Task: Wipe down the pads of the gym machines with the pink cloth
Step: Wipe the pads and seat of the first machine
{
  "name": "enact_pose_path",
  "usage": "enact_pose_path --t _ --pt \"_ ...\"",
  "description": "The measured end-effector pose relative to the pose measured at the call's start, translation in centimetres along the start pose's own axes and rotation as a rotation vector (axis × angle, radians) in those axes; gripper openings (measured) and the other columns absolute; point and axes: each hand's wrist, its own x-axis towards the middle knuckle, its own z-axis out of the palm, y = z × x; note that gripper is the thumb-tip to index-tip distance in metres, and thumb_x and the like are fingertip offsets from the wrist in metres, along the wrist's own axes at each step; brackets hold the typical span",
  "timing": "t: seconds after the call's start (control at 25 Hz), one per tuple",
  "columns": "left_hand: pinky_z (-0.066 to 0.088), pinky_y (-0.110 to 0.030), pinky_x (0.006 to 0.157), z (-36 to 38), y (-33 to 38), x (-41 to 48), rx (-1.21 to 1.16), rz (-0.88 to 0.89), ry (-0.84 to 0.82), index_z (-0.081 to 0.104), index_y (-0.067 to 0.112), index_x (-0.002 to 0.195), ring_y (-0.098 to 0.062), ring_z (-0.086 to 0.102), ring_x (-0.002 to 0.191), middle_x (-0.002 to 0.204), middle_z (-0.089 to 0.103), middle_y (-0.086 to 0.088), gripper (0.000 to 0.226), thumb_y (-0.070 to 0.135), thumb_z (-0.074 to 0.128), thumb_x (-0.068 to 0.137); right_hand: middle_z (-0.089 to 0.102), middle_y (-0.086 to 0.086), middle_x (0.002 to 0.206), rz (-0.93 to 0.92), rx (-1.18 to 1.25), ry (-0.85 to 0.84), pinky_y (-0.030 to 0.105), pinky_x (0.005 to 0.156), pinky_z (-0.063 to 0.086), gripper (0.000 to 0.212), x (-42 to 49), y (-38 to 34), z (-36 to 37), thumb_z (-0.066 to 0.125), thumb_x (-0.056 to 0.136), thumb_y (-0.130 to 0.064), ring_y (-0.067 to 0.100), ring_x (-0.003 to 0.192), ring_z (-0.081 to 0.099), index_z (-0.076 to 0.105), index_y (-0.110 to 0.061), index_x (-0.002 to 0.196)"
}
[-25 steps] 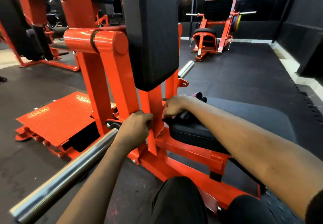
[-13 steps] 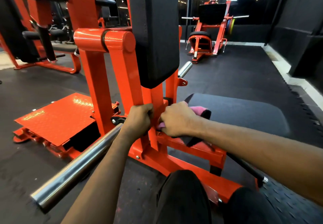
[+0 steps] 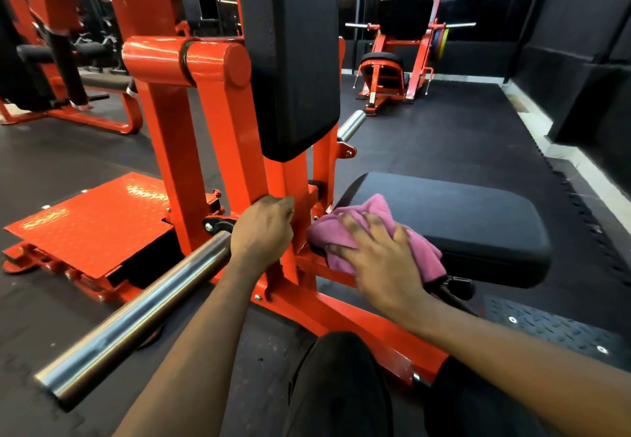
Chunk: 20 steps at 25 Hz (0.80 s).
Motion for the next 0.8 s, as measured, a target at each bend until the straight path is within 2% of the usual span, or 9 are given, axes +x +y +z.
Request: enact_pose_path --t 0.08,0.12,0.2,0.28,0.4,0.52,0.6,0.72,0.8 --pt "0.027 -0.035 0.05 0.3 -0.1 0.0 0.032 0.004 0.005 0.036 0.02 0.069 -0.029 0.041 0.059 0.064 0.04 -0.001 0.019 0.008 0.045 0.079 0.035 -0.001 0.16 0.029 -0.054 -0.038 0.056 0.097 0.038 0.056 -1.5 0.7 0.1 0.063 0.084 -0.038 0.035 0.14 0.038 0.053 -0.053 0.137" --pt "0.026 -0.034 0.05 0.4 -0.1 -0.1 0.039 0.006 0.005 0.037 0.02 0.069 -0.028 0.04 0.059 0.064 0.04 0.0 0.018 0.008 0.045 0.079 0.033 0.0 0.161 0.068 -0.067 -0.069 0.058 0.098 0.035 0.061 -0.9 0.5 0.4 0.064 0.085 -0.039 0.036 0.142 0.035 0.047 -0.054 0.141" --pt "0.025 -0.034 0.051 0.3 0.1 0.0 0.028 0.015 0.001 0.039 0.019 0.068 -0.031 0.044 0.059 0.063 0.042 -0.001 0.014 0.01 0.044 0.077 0.036 0.003 0.159 0.14 -0.064 -0.131 0.062 0.099 0.031 0.063 1.6 -0.9 0.8 0.058 0.088 -0.039 0.038 0.142 0.035 0.039 -0.055 0.146" --pt "0.026 -0.035 0.052 0.4 0.3 0.3 0.004 -0.016 -0.007 0.044 0.015 0.067 -0.035 0.05 0.062 0.063 0.047 -0.005 0.01 0.008 0.044 0.075 0.044 0.005 0.15 0.123 -0.07 -0.165 0.063 0.099 0.031 0.061 3.7 -2.4 0.9 0.06 0.086 -0.038 0.038 0.137 0.039 0.045 -0.052 0.143" --pt "0.037 -0.039 0.055 0.4 1.5 0.6 -0.055 -0.138 0.003 0.054 0.011 0.073 -0.039 0.056 0.069 0.071 0.06 -0.013 0.011 0.002 0.05 0.074 0.043 0.002 0.144 0.107 -0.04 -0.149 0.057 0.094 0.036 0.07 3.1 -0.6 0.3 0.064 0.08 -0.037 0.035 0.132 0.04 0.04 -0.054 0.143" --pt "0.049 -0.041 0.062 0.5 3.2 1.0 -0.177 -0.328 -0.002 0.058 0.017 0.077 -0.036 0.059 0.073 0.077 0.065 -0.01 0.014 0.008 0.047 0.081 0.041 -0.001 0.149 0.145 -0.046 -0.106 0.05 0.09 0.037 0.083 -0.5 1.8 -0.9 0.065 0.077 -0.034 0.033 0.132 0.039 0.03 -0.055 0.149" --pt "0.053 -0.043 0.07 0.9 4.1 1.9 -0.283 -0.412 -0.075 0.059 0.019 0.082 -0.036 0.061 0.078 0.083 0.067 -0.009 0.017 0.013 0.044 0.083 0.042 -0.002 0.15 0.183 -0.052 -0.085 0.048 0.09 0.036 0.085 -3.3 3.8 -1.5 0.067 0.074 -0.037 0.032 0.134 0.039 0.032 -0.053 0.15" --pt "0.051 -0.044 0.088 2.0 5.3 3.2 -0.401 -0.257 -0.252 0.065 0.02 0.101 -0.034 0.064 0.098 0.102 0.071 -0.012 0.024 0.015 0.044 0.091 0.045 -0.003 0.15 0.295 -0.075 -0.058 0.048 0.09 0.034 0.084 -7.6 7.5 -2.5 0.068 0.07 -0.048 0.031 0.134 0.04 0.038 -0.053 0.148" --pt "0.046 -0.04 0.096 2.5 6.1 3.4 -0.441 -0.153 -0.35 0.066 0.015 0.113 -0.029 0.06 0.108 0.115 0.069 -0.011 0.025 0.015 0.044 0.1 0.046 -0.003 0.147 0.44 -0.044 -0.002 0.05 0.092 0.033 0.084 -8.5 7.4 -2.6 0.069 0.067 -0.049 0.03 0.134 0.04 0.042 -0.051 0.146"
